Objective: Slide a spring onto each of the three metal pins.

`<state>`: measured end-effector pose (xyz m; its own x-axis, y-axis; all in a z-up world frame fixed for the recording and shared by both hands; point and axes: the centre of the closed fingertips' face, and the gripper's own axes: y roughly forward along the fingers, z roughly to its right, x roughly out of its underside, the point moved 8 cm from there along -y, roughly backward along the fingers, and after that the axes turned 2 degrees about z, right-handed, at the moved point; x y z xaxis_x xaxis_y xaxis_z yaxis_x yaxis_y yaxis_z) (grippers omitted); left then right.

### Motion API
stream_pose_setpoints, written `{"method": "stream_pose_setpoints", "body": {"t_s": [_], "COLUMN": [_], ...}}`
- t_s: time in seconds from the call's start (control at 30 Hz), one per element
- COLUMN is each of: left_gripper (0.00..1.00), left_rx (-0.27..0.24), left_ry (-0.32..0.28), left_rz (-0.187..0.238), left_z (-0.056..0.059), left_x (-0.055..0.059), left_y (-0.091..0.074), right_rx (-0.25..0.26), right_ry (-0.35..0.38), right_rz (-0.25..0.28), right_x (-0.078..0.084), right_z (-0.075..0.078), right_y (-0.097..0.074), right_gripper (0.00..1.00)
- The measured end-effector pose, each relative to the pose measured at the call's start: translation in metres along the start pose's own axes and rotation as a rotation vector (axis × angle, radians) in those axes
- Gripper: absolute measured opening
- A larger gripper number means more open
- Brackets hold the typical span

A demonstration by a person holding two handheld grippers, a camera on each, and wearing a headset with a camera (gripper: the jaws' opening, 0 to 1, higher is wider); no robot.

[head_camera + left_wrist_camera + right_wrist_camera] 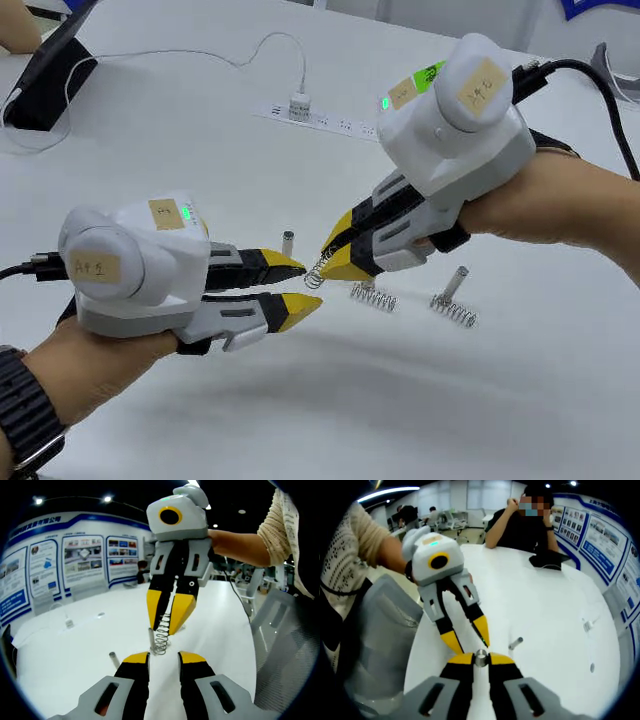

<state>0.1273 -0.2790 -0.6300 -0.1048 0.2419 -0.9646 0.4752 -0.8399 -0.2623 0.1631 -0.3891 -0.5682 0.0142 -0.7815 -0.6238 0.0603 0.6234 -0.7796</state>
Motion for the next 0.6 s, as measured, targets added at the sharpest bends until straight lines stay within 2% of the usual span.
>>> {"method": "stream_pose_setpoints", "body": {"t_s": [0.37, 0.6], "left_gripper": [0.37, 0.43], "left_rx": [-0.035, -0.049], "left_ry": [-0.019, -0.039], "left_rz": [0.003, 0.001], "left_z": [0.001, 0.006], "left_x": [0.005, 0.010], "left_y": [-0.009, -0.011], "right_rx": [0.020, 0.032], "right_ry": [-0.008, -0.020], "right_rz": [-0.027, -0.050], "right_x": [-0.008, -0.018], "right_z": [0.023, 0.043], "right_y": [0.000, 0.004], "right_gripper": [0.12, 0.12]}}
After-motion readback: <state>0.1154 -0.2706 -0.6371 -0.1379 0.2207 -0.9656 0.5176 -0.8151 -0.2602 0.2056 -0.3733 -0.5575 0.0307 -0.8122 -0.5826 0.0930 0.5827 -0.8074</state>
